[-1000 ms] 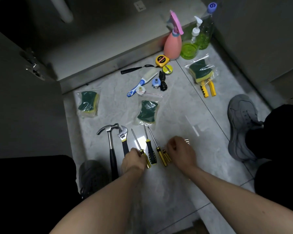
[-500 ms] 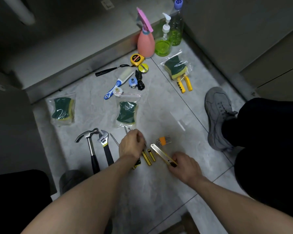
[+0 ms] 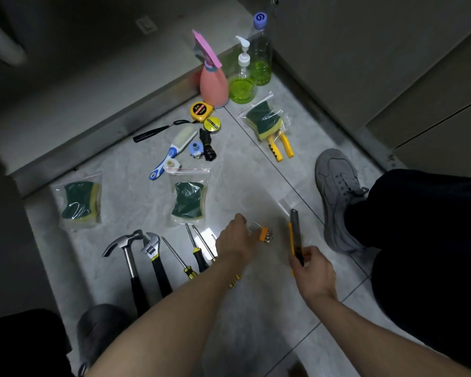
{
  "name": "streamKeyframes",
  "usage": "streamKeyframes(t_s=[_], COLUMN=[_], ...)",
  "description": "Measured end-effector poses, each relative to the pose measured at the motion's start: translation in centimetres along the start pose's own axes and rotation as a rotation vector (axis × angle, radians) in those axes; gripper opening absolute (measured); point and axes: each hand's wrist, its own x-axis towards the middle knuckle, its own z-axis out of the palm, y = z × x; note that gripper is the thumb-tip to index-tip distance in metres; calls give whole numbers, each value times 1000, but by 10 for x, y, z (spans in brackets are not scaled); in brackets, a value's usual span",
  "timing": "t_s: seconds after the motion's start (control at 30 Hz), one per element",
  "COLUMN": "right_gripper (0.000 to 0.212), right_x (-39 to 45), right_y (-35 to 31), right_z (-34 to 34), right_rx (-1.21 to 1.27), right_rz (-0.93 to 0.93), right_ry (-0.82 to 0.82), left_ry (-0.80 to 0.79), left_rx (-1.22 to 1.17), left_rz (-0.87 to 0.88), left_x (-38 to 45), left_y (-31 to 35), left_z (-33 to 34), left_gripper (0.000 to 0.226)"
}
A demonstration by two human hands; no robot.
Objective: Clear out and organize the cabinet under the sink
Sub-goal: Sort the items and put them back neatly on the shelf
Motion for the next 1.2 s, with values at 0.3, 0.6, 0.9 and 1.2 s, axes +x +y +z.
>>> streamKeyframes(t_s=[0.3, 0.6, 0.9, 1.2], right_gripper=[15, 20, 20, 11], right_x=[23, 21, 34, 126], right_y=[-20, -53, -87, -213], right_z=[5, 25, 7, 37], right_rx=[-25, -120, -112, -11], right_rz=[-67, -184, -206, -545], right_ry=[-104, -251, -111, -139], left_ry=[-15, 5, 532, 258], left_rx=[103, 169, 14, 131], left_rz=[94, 124, 6, -126], left_x=[1, -2, 25, 51], left_y=[-6, -33, -41, -71], left_z=[-5, -27, -91, -120], left_gripper=[26, 27, 35, 68])
